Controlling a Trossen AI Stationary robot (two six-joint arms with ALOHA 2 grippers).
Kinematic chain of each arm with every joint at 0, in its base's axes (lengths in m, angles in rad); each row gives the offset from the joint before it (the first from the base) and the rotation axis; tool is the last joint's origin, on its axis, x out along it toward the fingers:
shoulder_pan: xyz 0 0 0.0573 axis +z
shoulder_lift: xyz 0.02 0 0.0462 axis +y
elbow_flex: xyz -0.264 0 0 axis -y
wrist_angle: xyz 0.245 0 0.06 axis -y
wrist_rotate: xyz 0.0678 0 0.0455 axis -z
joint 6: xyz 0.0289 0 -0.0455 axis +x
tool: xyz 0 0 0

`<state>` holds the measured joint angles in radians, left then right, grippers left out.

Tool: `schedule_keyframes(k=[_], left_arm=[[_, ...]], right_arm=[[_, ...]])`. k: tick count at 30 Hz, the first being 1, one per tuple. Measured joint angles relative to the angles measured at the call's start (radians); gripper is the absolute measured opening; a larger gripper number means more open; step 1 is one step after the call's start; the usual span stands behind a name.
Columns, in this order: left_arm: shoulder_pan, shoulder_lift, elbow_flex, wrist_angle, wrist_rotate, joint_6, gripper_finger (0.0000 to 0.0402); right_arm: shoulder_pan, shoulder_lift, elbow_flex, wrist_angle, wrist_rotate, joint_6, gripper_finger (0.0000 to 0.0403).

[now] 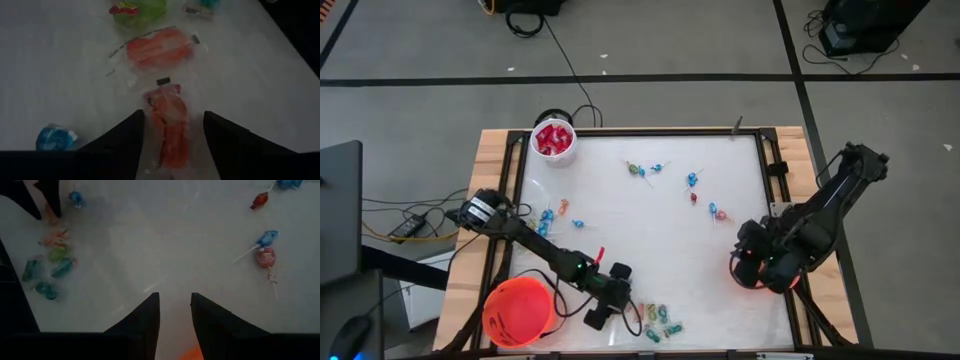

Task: Sort candy by brand, put in halloween buckets
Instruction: Put the bottom middle orange candy into the right orange bucket

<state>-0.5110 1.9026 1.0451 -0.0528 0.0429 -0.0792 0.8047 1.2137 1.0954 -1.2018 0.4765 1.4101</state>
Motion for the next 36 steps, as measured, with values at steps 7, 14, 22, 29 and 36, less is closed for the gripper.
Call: schedule_keyframes(k=[7, 14, 22, 29, 36], left_arm=[[0.018, 0.0, 0.0, 0.002, -0.056, 0.006, 0.0059], [0.09, 0.003, -0.003, 0.214, -0.265, 0.054, 0.0042], [0.131, 0.003, -0.002, 0.456, -0.284, 0.185, 0.0039], [0.131, 0.003, -0.002, 0.54, -0.292, 0.291, 0.0029], [0.132, 0.002, -0.002, 0.558, -0.323, 0.343, 0.0029]], right_arm=[[-0.001, 0.106, 0.0, 0.101, 0.13, -0.018, 0.0123], [-0.043, 0.265, 0.0, 0.412, 0.166, -0.271, 0.0123], [-0.099, 0.4, 0.0, 0.703, 0.205, -0.627, 0.0123], [-0.131, 0.432, 0.0, 0.756, 0.191, -0.674, 0.0123], [-0.148, 0.432, 0.0, 0.85, 0.129, -0.75, 0.0123]])
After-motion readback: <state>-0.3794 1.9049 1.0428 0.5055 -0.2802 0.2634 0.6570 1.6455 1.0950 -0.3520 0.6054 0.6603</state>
